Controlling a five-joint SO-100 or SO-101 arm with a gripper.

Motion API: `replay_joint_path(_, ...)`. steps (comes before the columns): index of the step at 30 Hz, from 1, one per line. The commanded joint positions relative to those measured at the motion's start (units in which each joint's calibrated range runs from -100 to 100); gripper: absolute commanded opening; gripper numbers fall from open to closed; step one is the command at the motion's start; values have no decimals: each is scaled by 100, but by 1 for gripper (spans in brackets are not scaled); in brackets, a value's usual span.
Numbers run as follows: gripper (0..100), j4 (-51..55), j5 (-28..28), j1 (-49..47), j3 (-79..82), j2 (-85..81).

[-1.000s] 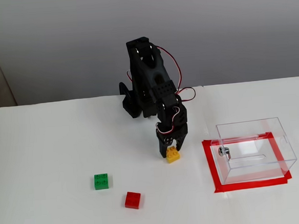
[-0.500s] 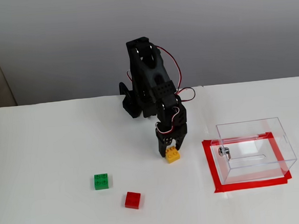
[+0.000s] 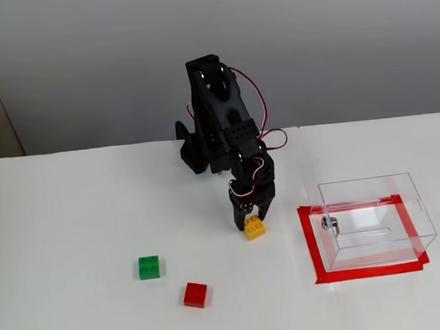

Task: Pick the yellow lego brick and place it into the transparent box

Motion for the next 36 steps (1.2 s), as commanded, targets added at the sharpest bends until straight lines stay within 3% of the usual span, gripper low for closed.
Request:
replay_joint_path(1, 5, -37, -11, 7, -33, -153)
replay_joint_path(13, 5, 24, 10, -52, -187, -272)
replay_joint_path(28, 5, 50, 21, -570, -287, -2631)
replay_joint_path(36, 4, 616, 26, -1272, -1760, -2733)
